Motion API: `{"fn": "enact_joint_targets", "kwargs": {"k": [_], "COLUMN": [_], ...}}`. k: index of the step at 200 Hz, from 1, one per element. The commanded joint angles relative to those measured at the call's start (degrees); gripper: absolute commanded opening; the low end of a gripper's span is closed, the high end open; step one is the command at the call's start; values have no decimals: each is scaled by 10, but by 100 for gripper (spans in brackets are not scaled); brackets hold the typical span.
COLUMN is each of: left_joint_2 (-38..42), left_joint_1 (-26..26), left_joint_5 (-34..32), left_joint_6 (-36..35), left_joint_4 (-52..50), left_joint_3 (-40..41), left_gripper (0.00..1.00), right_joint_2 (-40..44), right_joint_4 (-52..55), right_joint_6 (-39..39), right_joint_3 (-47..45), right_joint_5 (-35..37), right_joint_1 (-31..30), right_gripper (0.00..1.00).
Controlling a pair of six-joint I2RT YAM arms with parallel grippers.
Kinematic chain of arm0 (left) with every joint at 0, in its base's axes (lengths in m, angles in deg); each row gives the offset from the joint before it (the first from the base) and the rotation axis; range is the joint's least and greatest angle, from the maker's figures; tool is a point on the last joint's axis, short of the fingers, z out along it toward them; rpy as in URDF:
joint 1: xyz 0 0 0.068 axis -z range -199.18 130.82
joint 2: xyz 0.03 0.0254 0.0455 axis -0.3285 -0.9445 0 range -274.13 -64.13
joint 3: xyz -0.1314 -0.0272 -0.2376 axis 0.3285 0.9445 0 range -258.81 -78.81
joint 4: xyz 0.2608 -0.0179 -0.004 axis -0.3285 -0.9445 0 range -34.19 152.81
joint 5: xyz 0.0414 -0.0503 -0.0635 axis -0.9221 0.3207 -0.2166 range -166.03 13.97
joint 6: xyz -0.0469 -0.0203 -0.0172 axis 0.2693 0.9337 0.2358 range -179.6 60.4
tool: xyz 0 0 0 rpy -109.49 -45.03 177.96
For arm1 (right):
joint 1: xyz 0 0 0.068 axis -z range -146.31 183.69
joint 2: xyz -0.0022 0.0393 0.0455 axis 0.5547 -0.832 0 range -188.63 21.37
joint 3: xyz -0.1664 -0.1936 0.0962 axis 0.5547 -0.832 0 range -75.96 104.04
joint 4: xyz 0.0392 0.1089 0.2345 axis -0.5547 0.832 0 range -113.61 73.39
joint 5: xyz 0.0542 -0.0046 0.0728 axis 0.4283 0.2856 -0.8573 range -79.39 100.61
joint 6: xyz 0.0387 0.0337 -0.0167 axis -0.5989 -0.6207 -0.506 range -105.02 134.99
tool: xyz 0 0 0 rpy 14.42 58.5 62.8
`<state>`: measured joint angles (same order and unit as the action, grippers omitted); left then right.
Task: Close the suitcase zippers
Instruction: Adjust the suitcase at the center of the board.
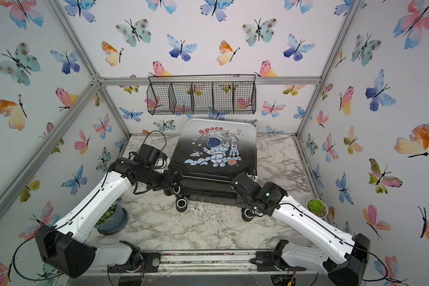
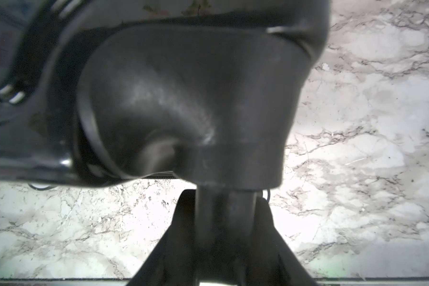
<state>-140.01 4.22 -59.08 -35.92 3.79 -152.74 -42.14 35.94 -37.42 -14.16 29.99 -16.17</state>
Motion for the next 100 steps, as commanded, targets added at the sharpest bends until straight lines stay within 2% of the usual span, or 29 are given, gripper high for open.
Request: {"fn": "enact_joint_targets", "kwargs": {"k": [1,26,51,57,69,85,100], "left_joint_2": [24,32,32,31,27,26,29], "left_joint_1": [2,23,51,58,73,90,97], "left_joint_5": [3,37,61,65,70,70,70], "left_joint_6": [12,18,16,13,7,-3,-17], "left_joint_4": [-12,-3,10,9,10,16,22], "left_joint_3": [-18,-3,9,11,16,25,27], "left_gripper": [0,0,0,3,11,38,56], "right_joint_2": [17,33,54,62,74,71,64], "right_joint_4": [11,7,-49,-59,-96,-113,-123], "right_joint_6": [22,100,236,258,322,363,403], "right_joint_3": [-12,9,6,4,-5,2,5], "right_joint_5": [92,147,145,148,151,179,191], "right_joint_1": [32,76,120,123,127,144,168], "right_gripper": [21,16,11,10,8,8,8]}}
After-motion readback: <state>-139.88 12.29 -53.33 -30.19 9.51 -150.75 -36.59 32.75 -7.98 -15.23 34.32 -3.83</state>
